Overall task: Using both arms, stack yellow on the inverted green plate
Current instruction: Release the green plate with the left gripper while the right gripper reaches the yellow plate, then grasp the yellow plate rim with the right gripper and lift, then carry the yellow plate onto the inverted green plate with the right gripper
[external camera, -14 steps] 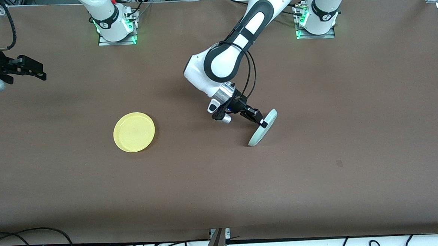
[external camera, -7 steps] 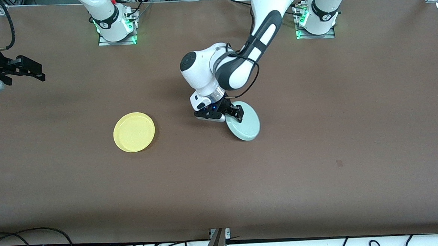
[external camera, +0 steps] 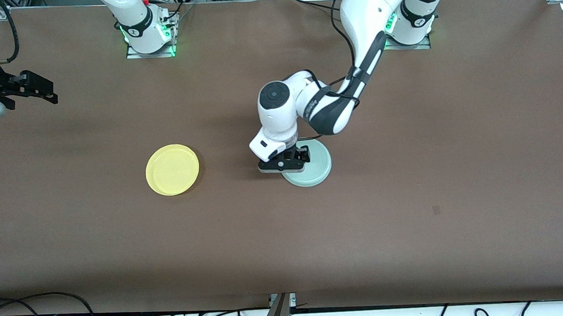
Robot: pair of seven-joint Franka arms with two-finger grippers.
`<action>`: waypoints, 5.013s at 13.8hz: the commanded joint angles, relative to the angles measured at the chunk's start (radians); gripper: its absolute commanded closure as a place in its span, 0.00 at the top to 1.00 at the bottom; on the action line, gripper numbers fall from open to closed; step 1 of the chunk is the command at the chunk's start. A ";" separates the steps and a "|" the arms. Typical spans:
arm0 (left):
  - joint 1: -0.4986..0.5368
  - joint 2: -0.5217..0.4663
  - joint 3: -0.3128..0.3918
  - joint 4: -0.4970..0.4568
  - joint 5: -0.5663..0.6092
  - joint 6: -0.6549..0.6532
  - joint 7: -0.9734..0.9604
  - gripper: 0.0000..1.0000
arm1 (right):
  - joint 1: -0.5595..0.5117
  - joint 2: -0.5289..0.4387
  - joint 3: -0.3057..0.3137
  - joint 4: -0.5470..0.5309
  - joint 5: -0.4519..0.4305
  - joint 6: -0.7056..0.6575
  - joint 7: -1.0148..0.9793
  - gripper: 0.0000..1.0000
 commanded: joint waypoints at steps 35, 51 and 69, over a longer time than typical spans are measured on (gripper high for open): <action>0.716 -0.890 0.120 -0.407 -0.166 -0.569 0.866 1.00 | 0.008 0.363 0.022 -0.632 0.123 1.046 0.075 1.00; 0.717 -0.885 0.106 -0.391 -0.157 -0.603 0.869 1.00 | 0.039 0.470 0.040 -0.559 0.123 1.141 0.123 0.15; 0.714 -0.885 0.105 -0.387 -0.157 -0.603 0.872 1.00 | 0.262 0.502 0.338 -0.128 0.166 0.845 0.828 0.00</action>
